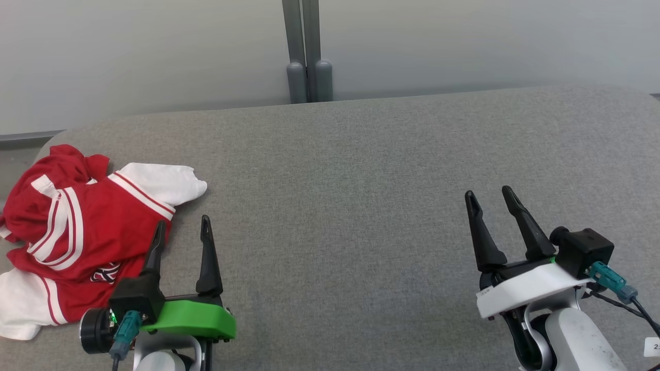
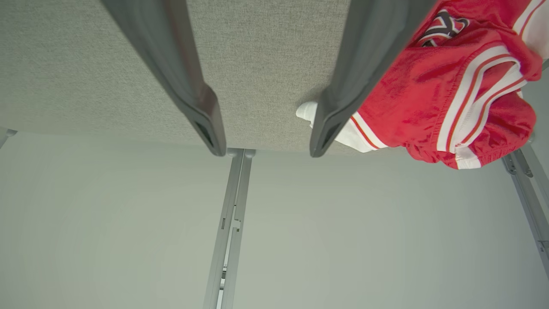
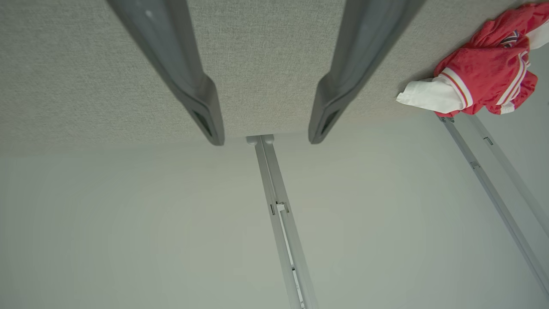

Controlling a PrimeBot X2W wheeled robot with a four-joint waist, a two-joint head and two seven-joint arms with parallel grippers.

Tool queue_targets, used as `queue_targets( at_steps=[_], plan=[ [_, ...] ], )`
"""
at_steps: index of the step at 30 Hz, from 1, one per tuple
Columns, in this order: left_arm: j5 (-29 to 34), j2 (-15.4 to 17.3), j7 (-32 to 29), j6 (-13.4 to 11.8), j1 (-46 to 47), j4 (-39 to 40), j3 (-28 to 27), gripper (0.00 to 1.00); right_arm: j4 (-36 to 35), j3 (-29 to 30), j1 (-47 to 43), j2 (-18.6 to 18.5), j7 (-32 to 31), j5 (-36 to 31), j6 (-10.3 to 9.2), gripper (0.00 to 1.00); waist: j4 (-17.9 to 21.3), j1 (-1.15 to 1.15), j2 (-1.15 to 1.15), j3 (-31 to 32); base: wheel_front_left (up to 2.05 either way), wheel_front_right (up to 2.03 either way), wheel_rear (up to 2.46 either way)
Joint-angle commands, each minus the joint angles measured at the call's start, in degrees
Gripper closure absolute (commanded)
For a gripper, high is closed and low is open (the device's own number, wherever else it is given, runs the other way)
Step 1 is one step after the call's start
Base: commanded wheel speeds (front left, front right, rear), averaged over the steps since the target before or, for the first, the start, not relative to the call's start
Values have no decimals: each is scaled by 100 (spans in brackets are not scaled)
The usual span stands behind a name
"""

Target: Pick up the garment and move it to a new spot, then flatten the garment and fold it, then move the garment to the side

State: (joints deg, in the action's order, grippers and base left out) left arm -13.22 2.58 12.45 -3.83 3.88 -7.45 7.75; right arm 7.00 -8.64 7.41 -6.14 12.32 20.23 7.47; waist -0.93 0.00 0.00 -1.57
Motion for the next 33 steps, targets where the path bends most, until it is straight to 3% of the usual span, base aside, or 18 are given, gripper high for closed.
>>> queue_targets(
  at_steps=[1, 22, 33],
  plan=[
    [169, 43, 60, -52, 89, 52, 19, 0, -62, -27, 115, -38, 67, -143, 3, 0, 1, 0, 0, -14, 0, 0, 0],
    [907, 49, 276, -155, 154, -5, 151, 0, -64, -57, 194, 4, 291, -932, 3, 0, 8, 0, 0, -150, 0, 0, 0],
    [756, 48, 279, -109, 191, -96, 167, 0, -38, -1, 201, 36, 291, -949, 3, 0, 9, 0, 0, -181, 0, 0, 0]
  ],
)
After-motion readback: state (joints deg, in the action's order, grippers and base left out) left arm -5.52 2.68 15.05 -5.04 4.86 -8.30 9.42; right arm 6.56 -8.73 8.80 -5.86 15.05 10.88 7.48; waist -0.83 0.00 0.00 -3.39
